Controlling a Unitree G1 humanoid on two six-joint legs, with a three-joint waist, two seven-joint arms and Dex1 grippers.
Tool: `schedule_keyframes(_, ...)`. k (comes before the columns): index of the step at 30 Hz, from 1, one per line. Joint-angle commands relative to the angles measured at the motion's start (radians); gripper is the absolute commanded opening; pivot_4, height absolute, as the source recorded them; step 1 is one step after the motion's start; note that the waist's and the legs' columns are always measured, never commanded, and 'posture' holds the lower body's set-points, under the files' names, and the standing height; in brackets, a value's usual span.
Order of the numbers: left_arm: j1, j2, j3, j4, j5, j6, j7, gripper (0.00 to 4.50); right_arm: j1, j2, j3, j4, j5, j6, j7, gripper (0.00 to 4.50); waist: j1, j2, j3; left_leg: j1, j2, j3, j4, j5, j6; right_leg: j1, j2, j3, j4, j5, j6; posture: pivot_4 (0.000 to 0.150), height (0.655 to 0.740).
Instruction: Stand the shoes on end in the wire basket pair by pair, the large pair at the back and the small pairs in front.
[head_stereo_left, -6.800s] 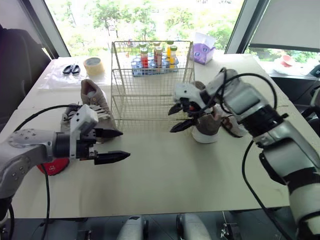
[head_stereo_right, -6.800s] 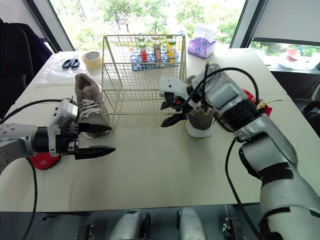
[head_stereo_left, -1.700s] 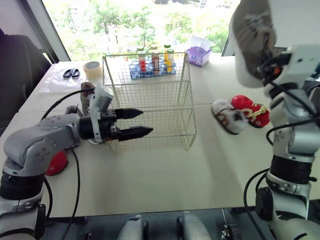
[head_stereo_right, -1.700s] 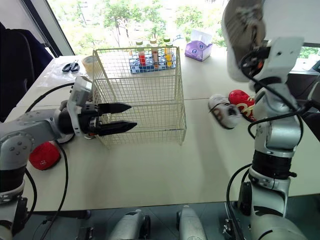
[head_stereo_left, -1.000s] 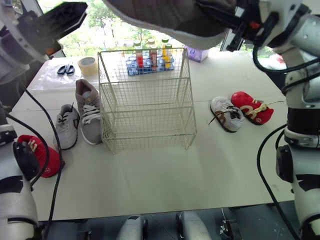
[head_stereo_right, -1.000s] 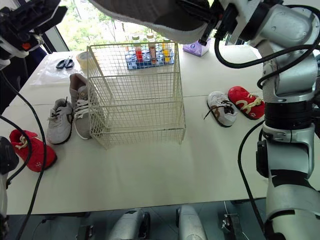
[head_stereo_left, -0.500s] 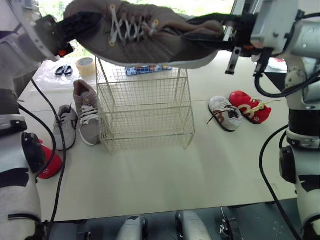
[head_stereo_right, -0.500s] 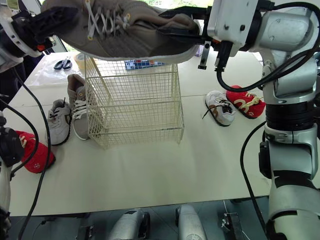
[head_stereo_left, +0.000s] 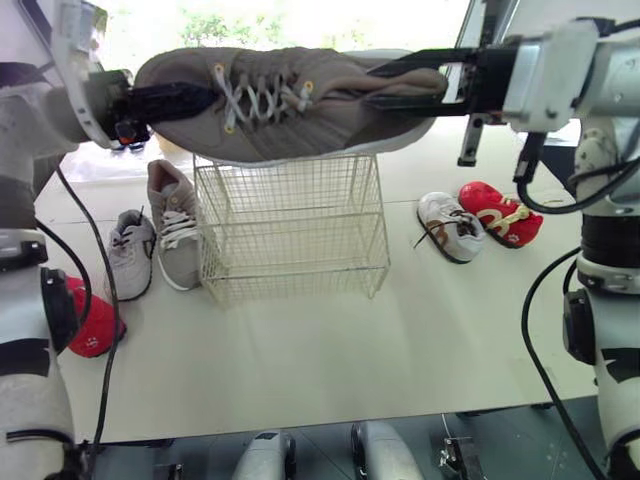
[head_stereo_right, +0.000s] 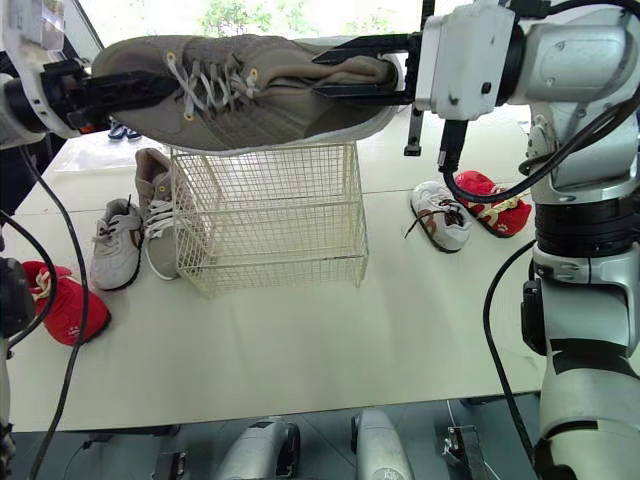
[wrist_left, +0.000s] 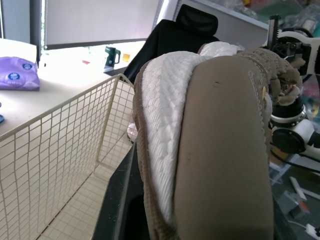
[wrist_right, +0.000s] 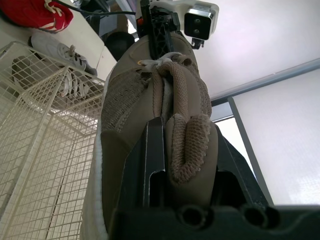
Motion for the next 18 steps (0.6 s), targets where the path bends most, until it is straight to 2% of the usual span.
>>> schedule_keyframes(1, 0.001, -0.018, 0.087, -0.066, -0.074, 0.038, -0.003, 0.69, -0.018, -0.006, -0.031, 0.003, -0.016, 0.004, -0.048, 0.30, 0.002, 0.000, 0.000, 0.000, 0.000, 0.000, 0.000, 0.000, 0.000, 0.000, 0.000, 0.000, 0.000, 0.000, 0.000, 0.150, 0.7400)
schedule_keyframes(2, 0.010, -0.025, 0.112, -0.071, -0.086, 0.052, 0.017, 0.69, -0.016, -0.007, -0.038, 0.007, -0.019, 0.013, -0.063, 0.30, 0.002, 0.000, 0.000, 0.000, 0.000, 0.000, 0.000, 0.000, 0.000, 0.000, 0.000, 0.000, 0.000, 0.000, 0.000, 0.150, 0.7400)
schedule_keyframes(8, 0.103, -0.103, 0.336, -0.145, -0.198, 0.136, 0.230, 0.69, 0.038, 0.000, -0.166, 0.027, 0.070, 0.212, -0.240, 3.19, 0.002, -0.001, 0.000, 0.000, 0.000, 0.000, 0.001, 0.000, 0.000, -0.002, -0.002, 0.000, 0.007, 0.000, 0.000, 0.150, 0.7400)
schedule_keyframes(10, 0.148, -0.144, 0.422, -0.210, -0.255, 0.159, 0.323, 0.69, 0.077, 0.017, -0.255, 0.019, 0.135, 0.309, -0.351, 4.23, 0.003, -0.001, 0.000, -0.001, 0.000, 0.000, 0.001, 0.000, -0.001, -0.003, -0.003, 0.001, 0.007, 0.000, 0.000, 0.150, 0.7400)
schedule_keyframes(11, 0.167, -0.165, 0.461, -0.241, -0.283, 0.169, 0.370, 0.69, 0.096, 0.031, -0.303, 0.010, 0.173, 0.362, -0.410, 4.45, 0.003, -0.001, 0.000, -0.001, 0.000, 0.000, 0.001, 0.000, -0.001, -0.003, -0.003, 0.001, 0.008, 0.000, 0.000, 0.150, 0.7400)
schedule_keyframes(12, 0.181, -0.188, 0.499, -0.269, -0.314, 0.177, 0.418, 0.69, 0.112, 0.052, -0.355, 0.000, 0.222, 0.420, -0.478, 4.45, 0.004, -0.001, 0.000, -0.001, 0.000, 0.000, 0.001, 0.000, -0.001, -0.003, -0.003, 0.001, 0.008, 0.000, 0.000, 0.150, 0.7400)
schedule_keyframes(14, 0.201, -0.243, 0.570, -0.331, -0.378, 0.179, 0.523, 0.69, 0.154, 0.108, -0.473, -0.035, 0.382, 0.590, -0.619, 4.45, 0.007, -0.001, -0.001, -0.001, 0.000, 0.000, 0.001, 0.001, -0.002, -0.004, -0.003, 0.002, 0.008, 0.000, 0.000, 0.150, 0.7400)
schedule_keyframes(15, 0.206, -0.293, 0.600, -0.371, -0.410, 0.161, 0.592, 0.69, 0.208, 0.161, -0.516, -0.080, 0.510, 0.689, -0.683, 4.45, 0.009, -0.001, -0.001, -0.001, 0.000, 0.000, 0.001, 0.001, -0.002, -0.004, -0.004, 0.003, 0.008, 0.000, 0.000, 0.150, 0.7400)
schedule_keyframes(18, 0.217, -0.414, 0.634, -0.470, -0.474, 0.114, 0.746, 0.69, 0.296, 0.308, -0.542, -0.209, 0.745, 0.837, -0.833, 4.45, 0.011, -0.003, -0.002, -0.001, 0.001, -0.001, 0.001, 0.001, -0.003, -0.003, -0.003, 0.003, 0.009, 0.000, 0.000, 0.150, 0.7400)
